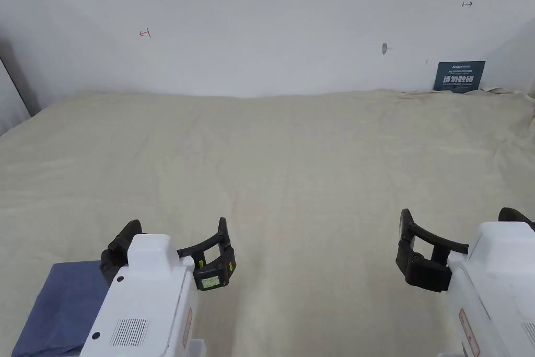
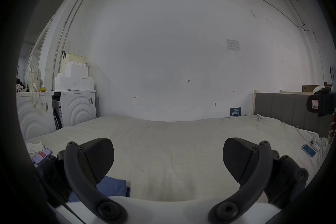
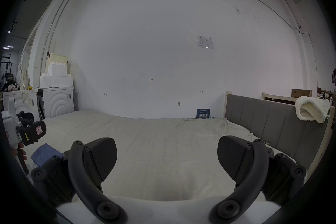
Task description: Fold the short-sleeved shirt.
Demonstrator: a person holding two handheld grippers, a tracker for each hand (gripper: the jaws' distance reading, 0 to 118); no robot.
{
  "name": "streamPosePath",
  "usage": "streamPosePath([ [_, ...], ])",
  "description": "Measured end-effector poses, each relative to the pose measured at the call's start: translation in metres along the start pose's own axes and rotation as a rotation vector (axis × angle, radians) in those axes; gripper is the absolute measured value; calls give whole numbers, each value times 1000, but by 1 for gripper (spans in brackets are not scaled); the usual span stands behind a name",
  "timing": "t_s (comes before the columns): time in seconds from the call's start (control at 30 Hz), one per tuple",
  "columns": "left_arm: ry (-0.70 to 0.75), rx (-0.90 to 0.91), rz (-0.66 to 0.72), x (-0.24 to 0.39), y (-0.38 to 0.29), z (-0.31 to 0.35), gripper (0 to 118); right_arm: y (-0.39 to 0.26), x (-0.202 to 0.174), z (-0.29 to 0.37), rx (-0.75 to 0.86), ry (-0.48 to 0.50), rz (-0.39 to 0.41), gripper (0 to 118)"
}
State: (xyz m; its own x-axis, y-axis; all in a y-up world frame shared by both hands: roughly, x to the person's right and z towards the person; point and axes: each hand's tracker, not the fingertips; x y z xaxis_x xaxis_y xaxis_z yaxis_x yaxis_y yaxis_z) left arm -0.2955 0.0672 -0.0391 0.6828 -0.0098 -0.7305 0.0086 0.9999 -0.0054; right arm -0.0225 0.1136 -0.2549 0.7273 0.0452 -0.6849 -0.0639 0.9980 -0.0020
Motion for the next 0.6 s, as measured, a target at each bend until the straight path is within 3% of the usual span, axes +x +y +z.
streamPosePath([
  [0.6,9,8,-3,2,6,2,118,2,1,3,9,-2,6,111],
])
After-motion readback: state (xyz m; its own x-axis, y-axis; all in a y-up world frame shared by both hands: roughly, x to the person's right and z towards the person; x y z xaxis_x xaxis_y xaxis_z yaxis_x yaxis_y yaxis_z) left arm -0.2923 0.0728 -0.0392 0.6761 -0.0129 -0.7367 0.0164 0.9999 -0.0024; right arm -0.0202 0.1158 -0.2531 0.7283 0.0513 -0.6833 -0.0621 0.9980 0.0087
